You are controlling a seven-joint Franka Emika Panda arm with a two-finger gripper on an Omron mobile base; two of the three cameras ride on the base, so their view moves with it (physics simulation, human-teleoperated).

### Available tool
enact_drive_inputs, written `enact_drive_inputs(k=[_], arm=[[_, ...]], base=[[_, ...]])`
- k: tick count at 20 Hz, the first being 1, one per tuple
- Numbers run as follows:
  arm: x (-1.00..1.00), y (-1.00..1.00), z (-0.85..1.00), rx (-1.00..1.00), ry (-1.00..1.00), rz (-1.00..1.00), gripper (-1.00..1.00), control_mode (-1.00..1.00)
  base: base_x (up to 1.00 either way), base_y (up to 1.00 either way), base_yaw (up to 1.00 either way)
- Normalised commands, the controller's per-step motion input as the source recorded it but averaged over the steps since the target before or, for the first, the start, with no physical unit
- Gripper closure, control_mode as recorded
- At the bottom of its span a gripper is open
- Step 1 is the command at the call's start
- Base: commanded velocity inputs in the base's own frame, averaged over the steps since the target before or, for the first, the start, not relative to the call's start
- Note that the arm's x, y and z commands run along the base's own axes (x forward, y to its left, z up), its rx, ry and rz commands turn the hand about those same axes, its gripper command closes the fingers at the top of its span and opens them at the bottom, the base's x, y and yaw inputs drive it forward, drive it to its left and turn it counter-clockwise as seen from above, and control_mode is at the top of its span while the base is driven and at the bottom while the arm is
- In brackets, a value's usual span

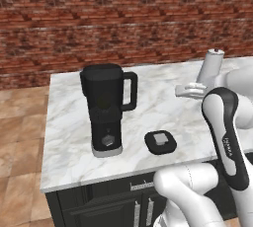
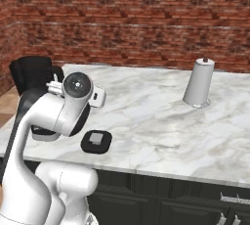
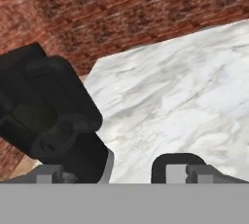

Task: Grab the lime and garlic from the fridge, place them in the blender, close the lid, and turn on the blender to create a marinade.

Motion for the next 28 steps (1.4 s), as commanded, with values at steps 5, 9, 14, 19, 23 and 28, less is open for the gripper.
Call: enact_drive_inputs(k=[5,9,14,19,23,28], arm=[[0.00,-0.01,-0.53,0.00,0.41,0.00,-1.00,-1.00],[0.04,0.00,-0.62,-0.01,0.47,-0.02,-1.00,-1.00],[0.23,0.00,-0.54,-0.03,0.29,0.00,-1.00,-1.00],[0.19,0.00,-0.57,-0.08,0.08,0.00,-1.00,-1.00],[0.21,0.03,-0.55,-0.13,0.05,0.00,-1.00,-1.00],[0.12,0.00,-0.50,-0.15,0.01,0.00,-1.00,-1.00]], base=[[0.00,0.00,0.00],[0.00,0.00,0.00],[0.00,0.00,0.00],[0.00,0.00,0.00],[0.00,0.00,0.00],[0.00,0.00,0.00]])
